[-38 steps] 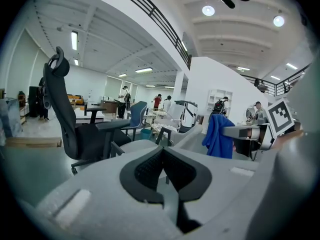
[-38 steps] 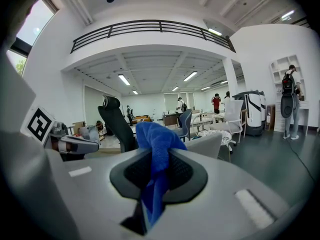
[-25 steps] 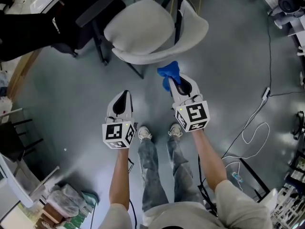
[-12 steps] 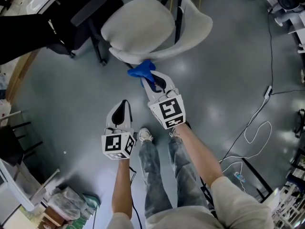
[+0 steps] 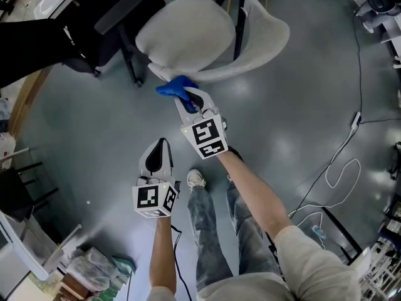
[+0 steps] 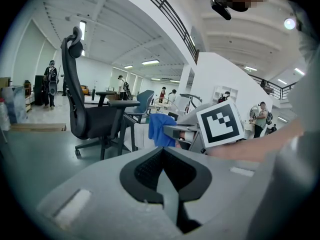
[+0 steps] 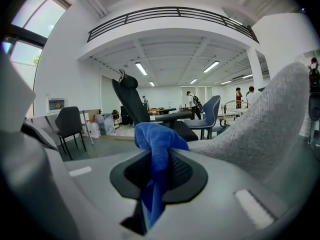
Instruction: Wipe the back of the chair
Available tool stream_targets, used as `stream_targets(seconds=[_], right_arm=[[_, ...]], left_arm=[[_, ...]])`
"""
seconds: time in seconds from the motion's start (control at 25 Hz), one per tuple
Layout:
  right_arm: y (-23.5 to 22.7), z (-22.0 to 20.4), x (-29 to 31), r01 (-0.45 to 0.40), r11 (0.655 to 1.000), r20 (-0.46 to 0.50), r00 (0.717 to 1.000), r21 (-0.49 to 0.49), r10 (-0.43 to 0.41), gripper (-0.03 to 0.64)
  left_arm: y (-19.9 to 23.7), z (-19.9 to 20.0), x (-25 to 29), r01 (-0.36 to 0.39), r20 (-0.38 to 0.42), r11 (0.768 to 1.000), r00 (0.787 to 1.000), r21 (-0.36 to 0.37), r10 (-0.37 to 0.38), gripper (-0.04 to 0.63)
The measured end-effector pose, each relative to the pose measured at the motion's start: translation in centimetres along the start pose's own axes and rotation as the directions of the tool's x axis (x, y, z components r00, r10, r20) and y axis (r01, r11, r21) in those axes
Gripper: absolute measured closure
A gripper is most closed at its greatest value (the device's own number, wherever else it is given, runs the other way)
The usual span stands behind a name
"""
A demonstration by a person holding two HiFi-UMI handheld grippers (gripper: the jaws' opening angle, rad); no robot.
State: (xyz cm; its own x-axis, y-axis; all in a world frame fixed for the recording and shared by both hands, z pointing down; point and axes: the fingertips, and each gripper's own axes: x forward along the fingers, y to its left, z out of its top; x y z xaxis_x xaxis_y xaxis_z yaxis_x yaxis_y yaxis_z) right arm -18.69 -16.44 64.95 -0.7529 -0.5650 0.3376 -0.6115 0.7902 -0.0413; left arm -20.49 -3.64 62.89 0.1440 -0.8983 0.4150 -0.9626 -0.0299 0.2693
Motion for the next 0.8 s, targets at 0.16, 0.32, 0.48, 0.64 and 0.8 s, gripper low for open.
stream_targets(seconds=[0.16, 0.32, 0.48, 0.64, 0.8], right_arm=[[-1.2, -0.5, 0.6, 0.035, 0.999, -0.010, 0.999, 0.010, -0.035, 0.571], [-2.7, -0.6, 0.1, 0.076, 0.997, -0.015, 0.997, 0.019, -0.076, 0.571], [-3.4, -0.6, -0.8, 0.093, 0.995, -0.013, 0.996, 0.021, -0.092, 0.571], [-4.8, -1.2, -2.7, 0.112, 0.993, -0.024, 0.993, 0.021, -0.111, 0.571], [-6.3, -1.1, -4.4, 0.133, 0.991, -0.016, 0.991, 0.017, -0.132, 0.571]], left_arm=[[0.9, -0.2, 0.0, -0.006, -0.007, 1.000, 1.000, 0.001, 0.006, 0.591], [0.5, -0.5, 0.3, 0.002, -0.018, 1.000, 1.000, 0.007, -0.002, 0.591], [0.0, -0.5, 0.5, 0.010, -0.018, 1.000, 1.000, 0.010, -0.010, 0.591], [-1.4, -0.5, 0.9, 0.024, -0.017, 1.000, 1.000, 0.013, -0.023, 0.591], [-2.7, -0.3, 1.4, 0.038, -0.015, 0.999, 0.999, 0.021, -0.037, 0.591]])
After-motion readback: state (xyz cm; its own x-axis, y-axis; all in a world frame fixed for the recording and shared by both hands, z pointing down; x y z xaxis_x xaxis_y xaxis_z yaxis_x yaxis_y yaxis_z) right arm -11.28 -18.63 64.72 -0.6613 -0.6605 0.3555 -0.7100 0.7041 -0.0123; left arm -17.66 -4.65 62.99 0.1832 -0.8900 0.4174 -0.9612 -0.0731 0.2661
